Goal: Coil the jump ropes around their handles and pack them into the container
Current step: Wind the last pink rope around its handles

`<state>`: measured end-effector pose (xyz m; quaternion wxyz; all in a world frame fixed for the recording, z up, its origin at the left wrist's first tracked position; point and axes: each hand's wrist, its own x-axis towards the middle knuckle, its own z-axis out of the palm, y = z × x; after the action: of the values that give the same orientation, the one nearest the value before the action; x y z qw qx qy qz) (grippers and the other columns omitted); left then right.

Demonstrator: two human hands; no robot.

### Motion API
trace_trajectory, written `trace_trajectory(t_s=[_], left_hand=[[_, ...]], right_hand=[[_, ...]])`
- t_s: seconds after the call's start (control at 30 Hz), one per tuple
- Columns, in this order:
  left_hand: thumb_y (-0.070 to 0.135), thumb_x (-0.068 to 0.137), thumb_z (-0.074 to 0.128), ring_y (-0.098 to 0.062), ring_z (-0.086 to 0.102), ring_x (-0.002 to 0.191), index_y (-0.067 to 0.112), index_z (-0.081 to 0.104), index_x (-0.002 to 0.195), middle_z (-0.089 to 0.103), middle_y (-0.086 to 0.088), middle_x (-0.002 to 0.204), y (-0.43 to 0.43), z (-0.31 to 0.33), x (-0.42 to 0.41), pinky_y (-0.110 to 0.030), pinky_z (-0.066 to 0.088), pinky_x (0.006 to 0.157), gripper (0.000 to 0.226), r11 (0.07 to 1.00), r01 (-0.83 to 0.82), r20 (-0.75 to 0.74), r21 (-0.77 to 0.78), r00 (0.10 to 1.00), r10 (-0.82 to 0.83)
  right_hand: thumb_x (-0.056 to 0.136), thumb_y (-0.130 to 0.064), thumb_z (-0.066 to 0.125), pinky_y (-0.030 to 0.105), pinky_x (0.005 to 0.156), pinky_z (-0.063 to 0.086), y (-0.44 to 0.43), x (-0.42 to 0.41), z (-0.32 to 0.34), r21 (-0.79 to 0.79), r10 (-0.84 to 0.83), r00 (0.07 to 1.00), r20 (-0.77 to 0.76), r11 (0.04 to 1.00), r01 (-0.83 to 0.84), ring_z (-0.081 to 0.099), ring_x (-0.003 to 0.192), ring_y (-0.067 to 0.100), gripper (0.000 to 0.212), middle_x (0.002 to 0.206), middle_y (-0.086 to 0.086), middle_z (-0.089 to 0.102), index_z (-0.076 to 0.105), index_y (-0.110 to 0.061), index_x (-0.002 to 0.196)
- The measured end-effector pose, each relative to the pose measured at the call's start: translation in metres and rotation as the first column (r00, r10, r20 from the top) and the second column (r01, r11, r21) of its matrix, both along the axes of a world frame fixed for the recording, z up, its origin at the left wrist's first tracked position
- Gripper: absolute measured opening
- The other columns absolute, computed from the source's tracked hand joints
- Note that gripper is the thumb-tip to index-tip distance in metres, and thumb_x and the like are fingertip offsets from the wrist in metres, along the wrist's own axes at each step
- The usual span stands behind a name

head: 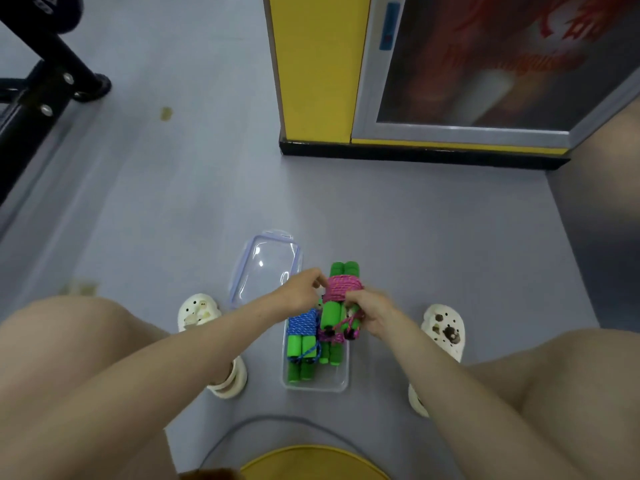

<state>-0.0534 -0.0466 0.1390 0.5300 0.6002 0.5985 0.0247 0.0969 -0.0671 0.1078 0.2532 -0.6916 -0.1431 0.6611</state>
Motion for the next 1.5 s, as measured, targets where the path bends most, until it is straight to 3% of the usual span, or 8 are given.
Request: trace_trajectory(t_s=[0.33, 0.47, 0.67, 0.87, 1.03, 1.13, 1.27, 1.5], left_hand=[[0.006, 0.093, 0.053, -0.017, 0.052, 0.071, 0.005, 0.053, 0.117, 0.060, -0.017, 0.092, -0.034, -0.106, 0.020, -0.030, 0.045, 0.062, 0.024, 0.885, -0.318, -0.108, -0.339, 0.948, 0.299], [0.003, 0.087, 0.058, -0.022, 0.052, 0.087, 0.006, 0.047, 0.126, 0.060, -0.020, 0.105, -0.048, -0.139, 0.014, -0.033, 0.048, 0.068, 0.040, 0.821, -0.406, -0.129, -0.402, 0.913, 0.388], [0.006, 0.083, 0.061, -0.028, 0.060, 0.090, 0.007, 0.055, 0.112, 0.064, -0.018, 0.109, -0.056, -0.165, 0.011, -0.033, 0.048, 0.072, 0.029, 0.895, -0.332, -0.166, -0.298, 0.941, 0.294], [0.017, 0.088, 0.061, -0.035, 0.058, 0.105, 0.003, 0.054, 0.114, 0.062, -0.020, 0.115, -0.061, -0.168, 0.014, -0.037, 0.045, 0.085, 0.030, 0.976, -0.141, -0.274, -0.164, 0.957, 0.092], [0.012, 0.090, 0.057, -0.035, 0.060, 0.097, 0.002, 0.043, 0.110, 0.063, -0.019, 0.108, -0.074, -0.164, 0.027, -0.037, 0.041, 0.073, 0.026, 0.972, -0.226, -0.261, -0.068, 0.944, 0.202], [0.014, 0.093, 0.048, -0.032, 0.061, 0.094, 0.007, 0.040, 0.115, 0.063, -0.015, 0.109, -0.078, -0.162, 0.024, -0.034, 0.039, 0.067, 0.024, 0.993, -0.115, -0.287, 0.036, 0.950, 0.120], [0.022, 0.098, 0.043, -0.029, 0.062, 0.097, 0.028, 0.011, 0.151, 0.058, -0.009, 0.116, -0.077, -0.164, 0.013, -0.040, 0.048, 0.076, 0.063, 0.984, 0.173, -0.434, 0.040, 0.890, -0.139], [0.019, 0.100, 0.040, -0.025, 0.064, 0.092, 0.023, -0.014, 0.151, 0.063, -0.010, 0.111, -0.066, -0.171, 0.010, -0.034, 0.046, 0.072, 0.074, 0.913, 0.406, -0.619, -0.039, 0.708, -0.341]], right_hand=[[0.068, 0.023, 0.046, 0.014, 0.040, 0.042, -0.031, -0.008, -0.103, -0.030, 0.060, 0.991, 0.122, 0.998, -0.056, 0.053, 0.060, 0.015, 0.051, 0.078, 0.010, 0.061, 0.056, -0.008, 0.107], [0.055, -0.011, 0.072, 0.020, 0.065, 0.055, -0.050, -0.014, -0.156, 0.023, 0.227, 0.946, 0.232, 0.971, -0.238, 0.064, 0.074, 0.013, 0.057, 0.095, 0.004, 0.069, 0.062, -0.013, 0.111], [0.085, -0.022, 0.065, 0.031, 0.074, 0.048, -0.069, -0.022, -0.144, 0.072, 0.399, 0.748, 0.531, 0.858, -0.509, 0.062, 0.091, 0.028, 0.043, 0.107, 0.011, 0.063, 0.055, -0.013, 0.126], [0.083, -0.019, 0.059, 0.040, 0.081, 0.049, -0.085, -0.023, -0.140, 0.021, 0.474, 0.568, 0.672, 0.755, -0.656, 0.046, 0.105, 0.032, 0.050, 0.112, 0.011, 0.037, 0.043, -0.007, 0.130], [0.085, -0.015, 0.061, 0.041, 0.103, 0.037, -0.083, -0.024, -0.140, -0.009, 0.469, 0.498, 0.729, 0.734, -0.679, 0.031, 0.131, 0.031, 0.085, 0.149, 0.015, 0.027, 0.009, -0.007, 0.151], [0.085, -0.013, 0.059, 0.047, 0.110, 0.033, -0.080, -0.020, -0.139, 0.006, 0.463, 0.310, 0.830, 0.549, -0.836, 0.027, 0.140, 0.032, 0.081, 0.157, 0.012, 0.021, 0.013, -0.009, 0.151], [0.077, -0.031, 0.073, 0.045, 0.117, 0.000, -0.069, -0.012, -0.141, -0.157, 0.635, 0.019, 0.772, 0.221, -0.962, -0.010, 0.147, 0.026, 0.112, 0.159, 0.007, -0.015, -0.010, -0.015, 0.151], [0.075, -0.049, 0.072, 0.047, 0.114, -0.012, -0.052, -0.032, -0.149, -0.342, 0.682, -0.157, 0.715, 0.145, -0.928, -0.018, 0.145, 0.029, 0.121, 0.157, 0.012, -0.019, -0.016, -0.011, 0.149]])
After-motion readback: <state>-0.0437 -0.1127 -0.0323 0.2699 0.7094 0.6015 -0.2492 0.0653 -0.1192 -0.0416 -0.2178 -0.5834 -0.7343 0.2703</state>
